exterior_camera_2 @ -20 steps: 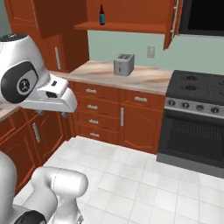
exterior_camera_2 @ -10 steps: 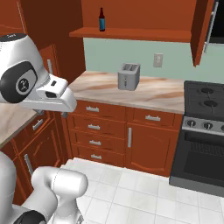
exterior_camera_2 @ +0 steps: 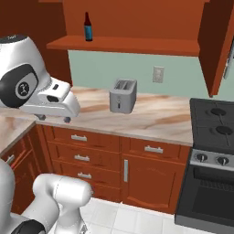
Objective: Get the candle and the beer from the cabinet and move them to the dining counter.
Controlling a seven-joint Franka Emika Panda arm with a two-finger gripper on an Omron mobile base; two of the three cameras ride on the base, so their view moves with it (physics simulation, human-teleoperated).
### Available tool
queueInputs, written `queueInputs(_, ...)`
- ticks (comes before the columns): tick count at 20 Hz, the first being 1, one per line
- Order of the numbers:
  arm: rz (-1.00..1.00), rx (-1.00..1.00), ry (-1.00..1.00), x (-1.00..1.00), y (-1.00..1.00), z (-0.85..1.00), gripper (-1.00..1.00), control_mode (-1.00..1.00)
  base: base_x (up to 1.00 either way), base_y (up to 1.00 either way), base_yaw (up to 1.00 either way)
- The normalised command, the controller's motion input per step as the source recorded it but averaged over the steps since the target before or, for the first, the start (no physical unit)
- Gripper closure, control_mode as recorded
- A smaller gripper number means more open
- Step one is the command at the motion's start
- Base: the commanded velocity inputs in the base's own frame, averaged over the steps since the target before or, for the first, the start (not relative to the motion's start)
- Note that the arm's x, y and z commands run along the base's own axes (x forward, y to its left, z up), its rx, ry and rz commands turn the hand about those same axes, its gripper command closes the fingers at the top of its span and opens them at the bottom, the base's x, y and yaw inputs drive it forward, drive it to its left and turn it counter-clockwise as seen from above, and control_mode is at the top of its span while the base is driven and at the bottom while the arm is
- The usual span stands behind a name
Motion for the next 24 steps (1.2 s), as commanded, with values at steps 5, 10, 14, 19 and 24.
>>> queueInputs(5, 0.00, 0.00, 0.00, 0.00, 0.00, 0.00, -1.00, 1.00, 0.82, 0.19, -0.16)
queueInputs(10, 0.00, 0.00, 0.00, 0.00, 0.00, 0.00, -1.00, 1.00, 0.47, 0.27, -0.16)
queueInputs(14, 0.00, 0.00, 0.00, 0.00, 0.00, 0.00, -1.00, 1.00, 0.29, 0.40, -0.16)
queueInputs(19, 0.00, 0.00, 0.00, 0.00, 0.00, 0.00, -1.00, 1.00, 0.33, 0.38, -0.13)
queueInputs(24, 0.00, 0.00, 0.00, 0.00, 0.00, 0.00, -1.00, 1.00, 0.41, 0.29, -0.11)
